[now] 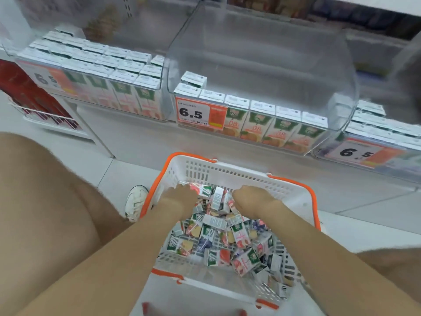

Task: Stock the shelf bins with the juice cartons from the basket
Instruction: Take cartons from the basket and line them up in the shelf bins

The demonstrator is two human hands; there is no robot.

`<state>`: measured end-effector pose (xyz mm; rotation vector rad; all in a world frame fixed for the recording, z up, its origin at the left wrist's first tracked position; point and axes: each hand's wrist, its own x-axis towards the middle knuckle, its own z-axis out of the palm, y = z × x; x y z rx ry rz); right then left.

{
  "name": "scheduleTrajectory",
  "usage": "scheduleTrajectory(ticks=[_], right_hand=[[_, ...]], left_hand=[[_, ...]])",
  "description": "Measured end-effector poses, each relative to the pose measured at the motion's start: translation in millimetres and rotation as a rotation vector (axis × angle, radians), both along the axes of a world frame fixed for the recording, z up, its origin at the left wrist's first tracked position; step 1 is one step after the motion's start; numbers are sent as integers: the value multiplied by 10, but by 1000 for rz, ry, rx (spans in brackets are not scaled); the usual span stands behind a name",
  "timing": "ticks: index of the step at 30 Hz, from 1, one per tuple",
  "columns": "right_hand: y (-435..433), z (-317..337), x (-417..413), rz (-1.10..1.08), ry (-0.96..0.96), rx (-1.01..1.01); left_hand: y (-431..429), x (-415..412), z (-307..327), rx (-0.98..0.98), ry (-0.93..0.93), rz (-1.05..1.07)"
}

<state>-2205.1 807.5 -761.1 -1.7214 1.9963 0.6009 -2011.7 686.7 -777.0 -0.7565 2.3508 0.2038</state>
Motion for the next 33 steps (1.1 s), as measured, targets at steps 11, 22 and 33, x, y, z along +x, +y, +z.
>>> scheduleTrajectory(ticks=[11, 22, 33], right_hand=[[219, -790, -128, -2, 145, 71], [184, -746, -120, -223, -115, -91], [304, -184, -87, -512, -528, -121]], left_hand=[[-184, 30, -679, -135, 77, 103], [-76, -71, -752, -241, 55, -27], [81, -22, -713, -24, 30, 47]])
